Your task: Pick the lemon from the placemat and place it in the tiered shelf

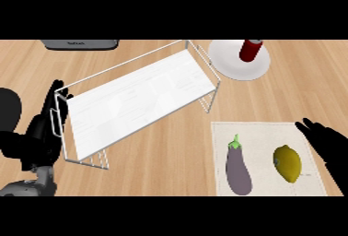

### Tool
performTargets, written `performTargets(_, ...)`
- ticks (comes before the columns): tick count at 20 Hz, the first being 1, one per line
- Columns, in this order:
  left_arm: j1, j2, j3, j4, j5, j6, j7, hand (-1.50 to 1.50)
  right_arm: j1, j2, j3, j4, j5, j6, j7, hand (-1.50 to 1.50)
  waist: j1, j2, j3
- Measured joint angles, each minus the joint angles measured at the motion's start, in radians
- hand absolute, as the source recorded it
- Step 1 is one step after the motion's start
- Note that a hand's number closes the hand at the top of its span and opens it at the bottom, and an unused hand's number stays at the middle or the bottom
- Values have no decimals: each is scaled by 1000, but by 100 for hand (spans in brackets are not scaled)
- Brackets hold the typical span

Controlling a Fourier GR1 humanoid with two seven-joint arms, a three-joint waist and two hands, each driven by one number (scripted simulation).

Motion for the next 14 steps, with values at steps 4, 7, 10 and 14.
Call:
performTargets(4, 8, -13, 19, 6, -5, -26, -10, 0, 25, 55, 1, 64, 70, -34, -68, -150, -3, -1, 0)
performTargets(7, -6, -20, 36, 16, -17, -40, -2, 0, 4, 101, 1, 113, 106, -30, -101, -150, -3, -1, 0)
performTargets(10, 4, -25, 43, -22, -34, -45, 27, 0, -14, 124, -25, 173, 122, -20, -150, -150, -2, -1, 0)
performTargets(14, -1, -42, 59, 12, -46, -67, 1, 0, -5, 170, -16, 234, 183, -46, -193, -150, -3, 0, 0)
